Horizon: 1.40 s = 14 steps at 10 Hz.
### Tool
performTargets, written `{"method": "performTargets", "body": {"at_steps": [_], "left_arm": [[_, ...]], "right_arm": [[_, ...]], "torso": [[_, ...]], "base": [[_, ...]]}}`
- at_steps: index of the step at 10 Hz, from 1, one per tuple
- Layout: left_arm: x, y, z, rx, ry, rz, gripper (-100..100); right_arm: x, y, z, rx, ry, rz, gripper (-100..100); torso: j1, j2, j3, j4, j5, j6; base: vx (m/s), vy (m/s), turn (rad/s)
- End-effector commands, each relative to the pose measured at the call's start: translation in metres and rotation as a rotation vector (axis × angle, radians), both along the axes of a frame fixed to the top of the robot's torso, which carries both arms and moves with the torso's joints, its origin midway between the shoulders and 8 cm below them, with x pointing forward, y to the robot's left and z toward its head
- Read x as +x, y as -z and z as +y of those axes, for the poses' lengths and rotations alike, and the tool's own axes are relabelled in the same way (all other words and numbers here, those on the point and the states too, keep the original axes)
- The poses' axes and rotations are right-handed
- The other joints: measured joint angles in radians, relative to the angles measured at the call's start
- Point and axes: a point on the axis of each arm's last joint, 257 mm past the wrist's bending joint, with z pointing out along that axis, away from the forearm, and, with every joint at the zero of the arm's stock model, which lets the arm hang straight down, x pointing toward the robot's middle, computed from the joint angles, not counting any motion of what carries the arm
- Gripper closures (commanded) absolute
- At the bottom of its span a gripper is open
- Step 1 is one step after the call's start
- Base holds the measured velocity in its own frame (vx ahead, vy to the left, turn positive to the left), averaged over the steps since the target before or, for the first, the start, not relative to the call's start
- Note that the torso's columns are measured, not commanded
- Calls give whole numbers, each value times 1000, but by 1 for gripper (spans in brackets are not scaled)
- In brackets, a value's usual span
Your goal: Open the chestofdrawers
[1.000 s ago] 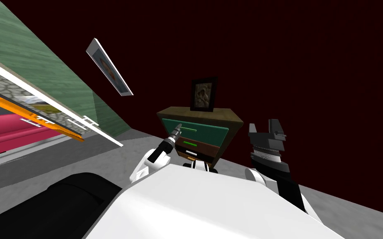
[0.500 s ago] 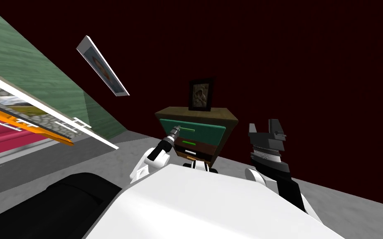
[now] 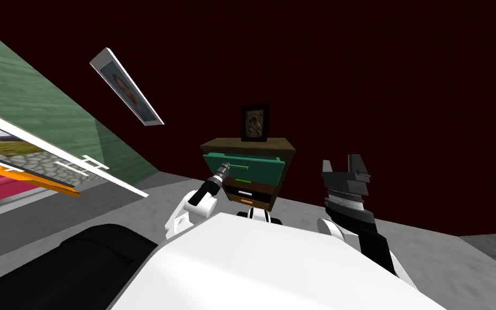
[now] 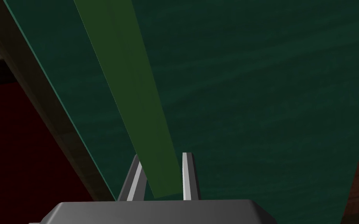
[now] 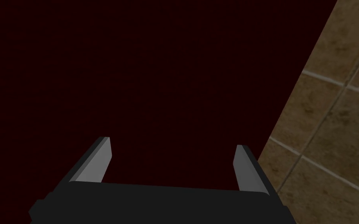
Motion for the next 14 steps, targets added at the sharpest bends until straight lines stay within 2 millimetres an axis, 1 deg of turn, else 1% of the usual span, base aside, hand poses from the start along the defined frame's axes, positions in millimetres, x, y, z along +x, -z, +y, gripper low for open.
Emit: {"method": "performTargets", "body": {"at_steps": [1,3,5,6,8,12,14], "left_arm": [[-3,-1,-1,-1,3,4,100],[-8,1,-4,-2,9,12,100],[-13,1,-7,-1,16,16,100],[-7,-13,-2,-2,12,4,-100],[-2,-23,1,-2,8,8,-100],[5,-46,7,-2,2,7,-100],[7,-57,10,-2,-2,6,-100]], "right_arm": [[0,0,0,0,0,0,0],[0,0,0,0,0,0,0],[0,0,0,0,0,0,0],[0,0,0,0,0,0,0],[0,0,0,0,0,0,0],[0,0,0,0,0,0,0],[0,0,0,0,0,0,0]], "torso": [[2,3,3,1,1,-1],[2,1,0,1,0,-1],[-2,3,2,1,0,1],[-2,3,2,1,0,1],[-3,-10,-6,0,-2,1],[0,3,2,3,-1,0],[-2,6,3,7,-3,-1]], "base": [[-76,3,0],[-140,11,41],[-207,-3,50],[-124,10,-10],[-4,-11,-22],[-7,-13,-16],[-31,-13,-22]]}}
